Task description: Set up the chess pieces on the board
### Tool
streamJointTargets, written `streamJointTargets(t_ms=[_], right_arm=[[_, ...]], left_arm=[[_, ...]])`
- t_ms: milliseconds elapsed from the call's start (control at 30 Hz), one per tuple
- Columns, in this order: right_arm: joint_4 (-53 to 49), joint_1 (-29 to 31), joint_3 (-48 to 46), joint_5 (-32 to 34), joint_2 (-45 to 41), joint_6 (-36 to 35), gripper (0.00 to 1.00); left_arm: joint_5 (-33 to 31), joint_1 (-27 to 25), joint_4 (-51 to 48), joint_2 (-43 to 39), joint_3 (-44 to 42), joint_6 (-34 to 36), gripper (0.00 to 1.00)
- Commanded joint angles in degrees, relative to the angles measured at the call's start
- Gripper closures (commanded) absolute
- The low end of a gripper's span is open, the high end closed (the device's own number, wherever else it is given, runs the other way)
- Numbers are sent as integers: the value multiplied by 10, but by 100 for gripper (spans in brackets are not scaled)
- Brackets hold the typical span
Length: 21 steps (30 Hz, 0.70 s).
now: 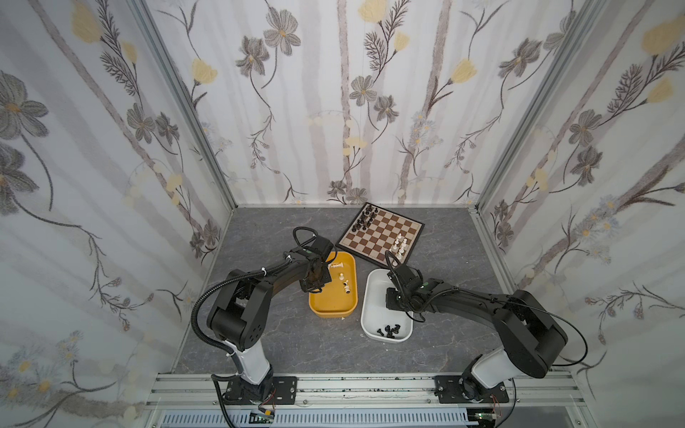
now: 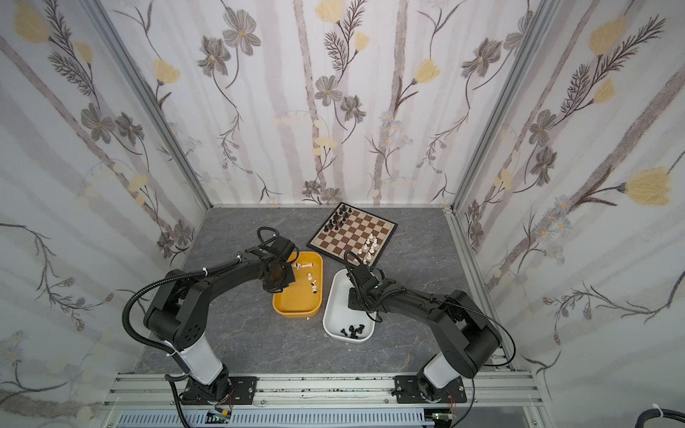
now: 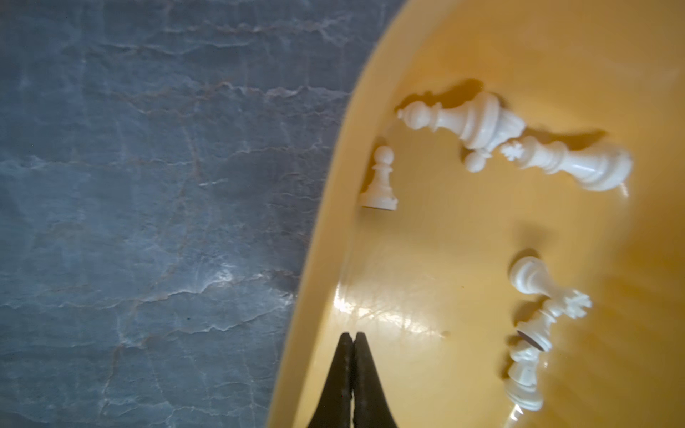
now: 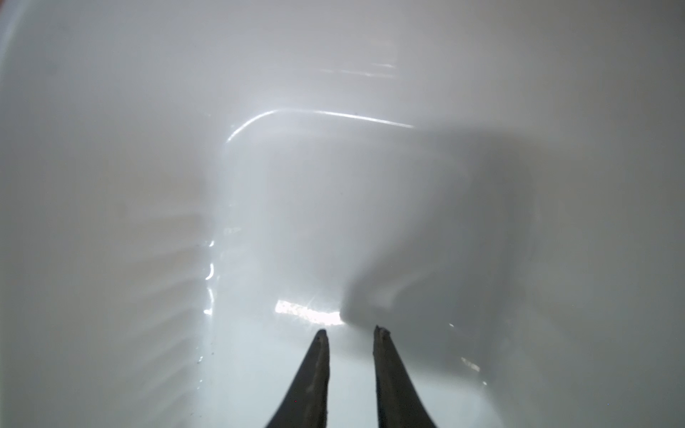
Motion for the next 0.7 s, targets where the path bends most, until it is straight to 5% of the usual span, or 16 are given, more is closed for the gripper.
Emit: streamJointTargets(t_ms=[0, 333, 667], right_arm=[[4, -13, -9, 15, -10, 10, 69], [-7, -99, -59, 44, -53, -7, 59], [1, -255, -113, 42, -143, 5, 54]], left_arm=[[-17, 17, -10, -4, -12, -17, 100], [-30, 94, -27, -43, -50, -16, 100], [-23, 193, -40, -84, -85, 18, 98]])
